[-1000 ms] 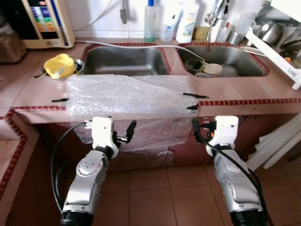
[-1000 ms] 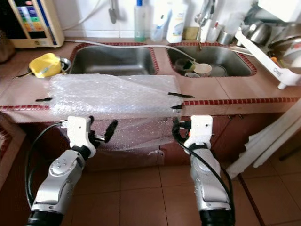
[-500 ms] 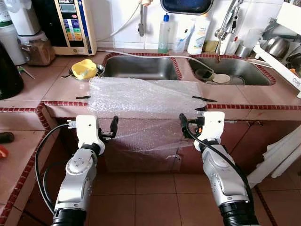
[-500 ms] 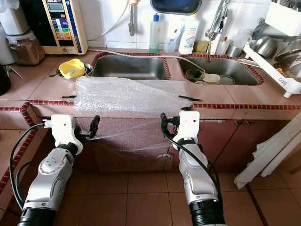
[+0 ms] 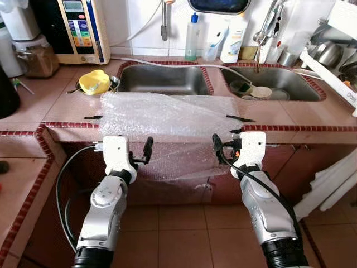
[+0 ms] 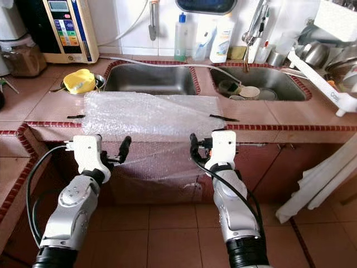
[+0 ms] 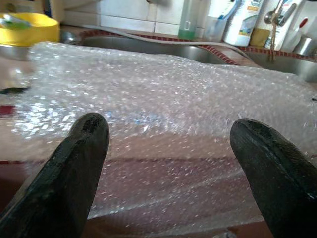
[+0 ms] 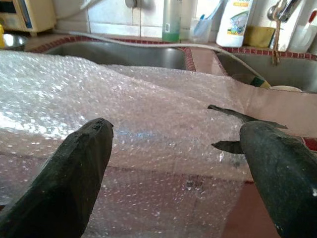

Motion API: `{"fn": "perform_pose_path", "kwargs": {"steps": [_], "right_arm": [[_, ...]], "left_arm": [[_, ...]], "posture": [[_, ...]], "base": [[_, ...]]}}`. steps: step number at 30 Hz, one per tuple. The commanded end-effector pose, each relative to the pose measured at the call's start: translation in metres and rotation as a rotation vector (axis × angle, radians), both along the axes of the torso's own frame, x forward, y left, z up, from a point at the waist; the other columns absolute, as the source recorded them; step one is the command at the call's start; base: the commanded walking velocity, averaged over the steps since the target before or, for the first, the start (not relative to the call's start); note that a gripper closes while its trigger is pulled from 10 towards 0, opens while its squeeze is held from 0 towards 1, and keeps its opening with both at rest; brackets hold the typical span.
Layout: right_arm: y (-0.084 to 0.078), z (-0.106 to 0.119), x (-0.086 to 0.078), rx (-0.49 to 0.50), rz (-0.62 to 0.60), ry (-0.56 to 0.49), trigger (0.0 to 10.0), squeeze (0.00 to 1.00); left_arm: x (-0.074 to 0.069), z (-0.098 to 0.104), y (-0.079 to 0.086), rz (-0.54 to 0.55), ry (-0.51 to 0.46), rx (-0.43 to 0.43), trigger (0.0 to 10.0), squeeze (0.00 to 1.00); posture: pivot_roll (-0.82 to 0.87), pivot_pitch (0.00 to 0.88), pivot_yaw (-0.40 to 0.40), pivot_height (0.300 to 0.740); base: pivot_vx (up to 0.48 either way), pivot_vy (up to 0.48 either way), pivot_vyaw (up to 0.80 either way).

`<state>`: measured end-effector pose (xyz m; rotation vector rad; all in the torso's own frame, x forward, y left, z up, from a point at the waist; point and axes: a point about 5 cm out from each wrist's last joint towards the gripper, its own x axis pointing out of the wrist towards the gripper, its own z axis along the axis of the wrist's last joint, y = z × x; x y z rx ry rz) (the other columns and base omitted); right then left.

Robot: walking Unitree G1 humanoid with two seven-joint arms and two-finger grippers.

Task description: Kitchen organization

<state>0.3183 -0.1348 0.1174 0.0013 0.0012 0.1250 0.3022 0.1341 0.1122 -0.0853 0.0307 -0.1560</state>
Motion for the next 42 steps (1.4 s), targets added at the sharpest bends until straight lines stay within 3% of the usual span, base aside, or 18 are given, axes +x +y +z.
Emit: {"fn": "perform_pose_path", "kwargs": {"steps": [1,12,20,33,42], "right_arm": [[-0.001,0.005,0.001,-0.009,0.005,-0.017,10.0,0.0],[-0.002,0.007,-0.001,-0.04,0.028,-0.028,10.0,0.0],[-0.003,0.016,-0.006,-0.064,0.064,-0.072,10.0,0.0],[-0.007,0.021,-0.012,-0.101,0.083,-0.095,10.0,0.0],[-0.005,0.023,-0.01,-0.113,0.09,-0.1,10.0,0.0]], "left_arm": [[-0.001,0.0,0.0,-0.004,0.0,-0.001,10.0,0.0],[-0.004,-0.002,-0.001,0.005,0.005,-0.012,10.0,0.0],[-0.006,0.008,0.003,0.012,-0.044,0.012,10.0,0.0],[-0.016,0.008,0.016,0.05,-0.032,0.026,10.0,0.0],[-0.013,0.008,0.016,0.061,-0.022,0.043,10.0,0.0]], "posture": [[0.0,0.0,-0.054,0.74],[-0.01,0.0,-0.064,0.74],[-0.01,0.008,-0.062,0.74],[0.0,0.005,-0.07,0.74],[0.0,0.0,-0.068,0.74]], "base": [[0.322,0.0,0.0],[0.345,0.0,0.0],[0.372,0.0,0.0],[0.4,0.0,0.0],[0.202,0.0,0.04]]}}
